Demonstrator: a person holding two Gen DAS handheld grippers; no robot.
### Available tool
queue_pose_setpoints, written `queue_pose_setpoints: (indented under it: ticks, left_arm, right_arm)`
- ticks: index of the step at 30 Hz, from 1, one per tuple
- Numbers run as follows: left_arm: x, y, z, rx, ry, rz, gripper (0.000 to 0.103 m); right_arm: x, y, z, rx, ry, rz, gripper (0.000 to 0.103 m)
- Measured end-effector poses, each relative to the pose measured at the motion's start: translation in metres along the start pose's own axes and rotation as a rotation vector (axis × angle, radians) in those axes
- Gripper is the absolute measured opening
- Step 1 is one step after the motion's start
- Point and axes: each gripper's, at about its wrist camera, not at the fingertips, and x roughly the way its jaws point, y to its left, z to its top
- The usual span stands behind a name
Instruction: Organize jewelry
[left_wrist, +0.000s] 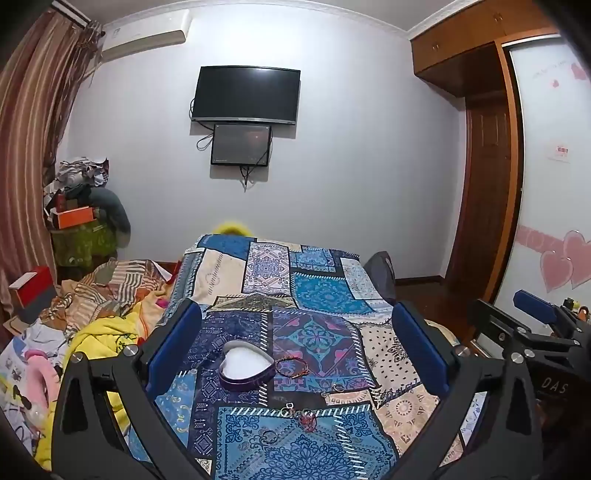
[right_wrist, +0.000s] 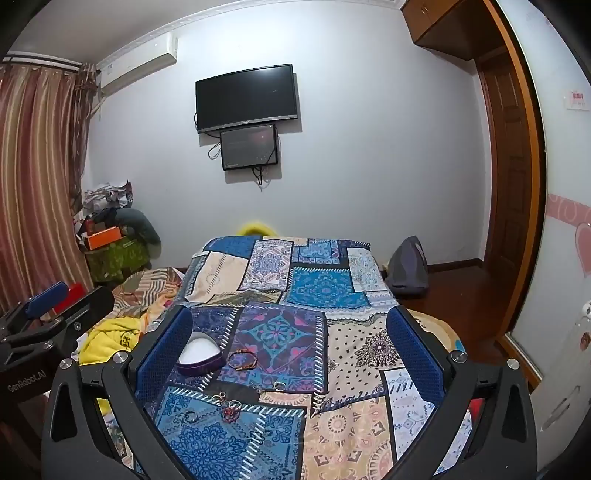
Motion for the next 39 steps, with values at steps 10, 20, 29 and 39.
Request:
queue_pose_setpoints:
  ticks: [10, 20, 29, 39]
  left_arm:
    - [0.0007, -0.0025, 0.0048, 0.000, 0.008, 0.005, 0.103]
    - [-0.0030, -0.0024, 0.0016, 0.009, -0.003, 0.006, 0.103]
    - [-0.0025, -0.0035, 0.0013, 0.009, -0.002, 0.006, 0.103]
    - [0.0008, -0.0027, -0.0017, 0.010, -0.005, 0.006, 0.103]
  right_arm:
    - [-0.0005, 0.0000, 0.0019, 0.004, -0.004, -0.002, 0.103]
    - [0.0002, 0.0011, 0.0031, 0.003, -0.006, 0.001, 0.103]
    - [0.0003, 0.0013, 0.0025, 0.004, -0.006, 0.002, 0.103]
    - [0.0016, 0.0049, 0.0018, 0.000, -0.003, 0.006, 0.103]
